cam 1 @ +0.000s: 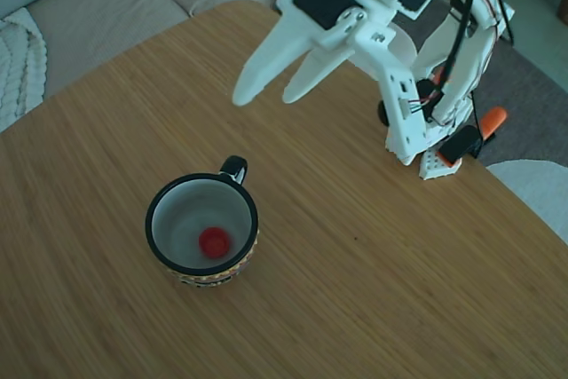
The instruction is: Grasp a red cap and put it in the cup.
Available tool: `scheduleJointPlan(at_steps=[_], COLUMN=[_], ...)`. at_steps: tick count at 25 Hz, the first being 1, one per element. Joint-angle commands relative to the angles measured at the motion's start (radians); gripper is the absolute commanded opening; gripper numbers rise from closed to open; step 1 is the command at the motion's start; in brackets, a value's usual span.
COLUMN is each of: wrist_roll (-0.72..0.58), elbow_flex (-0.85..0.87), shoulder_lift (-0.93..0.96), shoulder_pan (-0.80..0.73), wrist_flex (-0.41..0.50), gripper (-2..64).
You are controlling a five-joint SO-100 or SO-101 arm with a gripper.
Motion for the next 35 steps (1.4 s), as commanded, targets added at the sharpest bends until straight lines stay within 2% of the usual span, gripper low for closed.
scheduleJointPlan(at_steps=[1,5,10,19,27,35], wrist_roll=[0.002,0.006,0.008,0.011,0.061,0.064], elbow_flex=[0.097,0.241,0.357,0.443,0.502,0.509], shoulder_lift=[0.13,0.273,0.403,0.618,0.822,0.923], shoulder_pan=[-0.034,-0.103,-0.175,-0.192,-0.172,-0.164], wrist_flex=[0.003,0.008,0.057,0.075,0.069,0.063], gripper=[31.3,31.3,31.3,31.0,15.1,14.6])
